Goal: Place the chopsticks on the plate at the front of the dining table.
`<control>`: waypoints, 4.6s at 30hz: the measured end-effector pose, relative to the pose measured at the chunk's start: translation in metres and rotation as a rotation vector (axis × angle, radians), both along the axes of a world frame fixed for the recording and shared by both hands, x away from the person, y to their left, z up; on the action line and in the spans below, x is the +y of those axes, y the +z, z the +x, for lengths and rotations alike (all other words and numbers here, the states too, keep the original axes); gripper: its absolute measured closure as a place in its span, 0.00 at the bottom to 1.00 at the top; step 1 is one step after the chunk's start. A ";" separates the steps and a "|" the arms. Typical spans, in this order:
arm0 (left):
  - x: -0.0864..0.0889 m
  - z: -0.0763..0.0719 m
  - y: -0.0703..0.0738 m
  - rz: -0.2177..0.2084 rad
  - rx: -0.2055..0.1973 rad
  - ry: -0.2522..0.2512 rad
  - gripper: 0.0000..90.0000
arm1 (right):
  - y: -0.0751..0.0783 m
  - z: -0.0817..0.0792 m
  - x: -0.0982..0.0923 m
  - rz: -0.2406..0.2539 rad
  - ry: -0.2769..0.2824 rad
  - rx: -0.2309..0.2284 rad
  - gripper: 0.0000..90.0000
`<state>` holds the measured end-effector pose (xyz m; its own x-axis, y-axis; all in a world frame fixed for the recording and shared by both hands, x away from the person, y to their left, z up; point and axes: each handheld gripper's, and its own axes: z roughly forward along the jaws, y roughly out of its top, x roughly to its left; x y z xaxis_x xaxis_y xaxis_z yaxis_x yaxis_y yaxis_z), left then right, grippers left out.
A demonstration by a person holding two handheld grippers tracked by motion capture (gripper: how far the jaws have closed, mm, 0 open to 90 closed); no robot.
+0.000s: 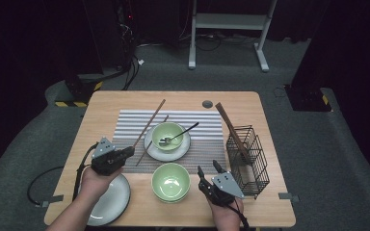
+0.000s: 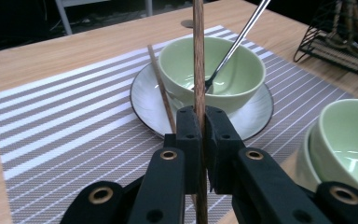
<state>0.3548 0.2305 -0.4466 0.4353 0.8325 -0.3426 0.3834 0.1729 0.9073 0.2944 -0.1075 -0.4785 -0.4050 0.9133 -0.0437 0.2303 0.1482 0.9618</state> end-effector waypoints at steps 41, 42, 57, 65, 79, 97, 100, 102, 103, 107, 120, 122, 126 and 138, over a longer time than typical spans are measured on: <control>-0.007 0.046 -0.012 0.081 0.144 0.038 0.94 | 0.001 -0.003 -0.003 0.032 0.002 -0.006 0.49; -0.008 0.047 -0.014 0.083 0.149 0.039 0.94 | 0.001 -0.002 -0.003 0.031 0.002 -0.006 0.49; -0.007 0.056 -0.038 0.138 0.223 0.045 0.94 | -0.001 -0.001 -0.001 0.026 0.013 0.007 0.50; -0.011 0.060 -0.044 0.138 0.249 0.059 0.94 | 0.000 -0.001 -0.003 0.029 0.009 0.002 0.50; -0.013 0.065 -0.052 0.184 0.321 0.083 0.94 | 0.000 -0.001 -0.005 0.031 0.002 0.003 0.50; -0.013 0.064 -0.054 0.201 0.334 0.071 0.94 | 0.000 -0.001 -0.005 0.031 0.002 0.006 0.50; -0.013 0.064 -0.055 0.198 0.339 0.076 0.94 | -0.001 -0.001 -0.004 0.028 0.002 0.005 0.50; -0.014 0.064 -0.055 0.194 0.341 0.081 0.94 | -0.001 -0.001 -0.004 0.028 0.001 0.006 0.50; -0.013 0.064 -0.055 0.195 0.343 0.082 0.94 | -0.001 -0.001 -0.004 0.028 0.001 0.007 0.50; -0.013 0.064 -0.055 0.194 0.348 0.083 0.93 | -0.001 0.000 -0.004 0.032 0.002 0.006 0.50; -0.014 0.062 -0.053 0.184 0.349 0.057 0.91 | -0.002 0.000 -0.004 0.033 0.004 0.013 0.51; -0.014 0.061 -0.053 0.186 0.351 0.051 0.90 | -0.002 0.000 -0.004 0.033 0.004 0.013 0.51; -0.014 0.060 -0.053 0.171 0.348 0.054 0.89 | -0.002 0.000 -0.004 0.032 0.006 0.015 0.51; -0.015 0.060 -0.052 0.170 0.343 0.048 0.90 | -0.003 0.000 -0.002 0.030 0.009 0.019 0.51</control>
<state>0.4149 0.2156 -0.4987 0.2787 0.9065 -0.3172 0.6645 0.0565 0.7452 0.2943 -0.1094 -0.4815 -0.4140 0.9102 -0.0084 0.2477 0.1216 0.9612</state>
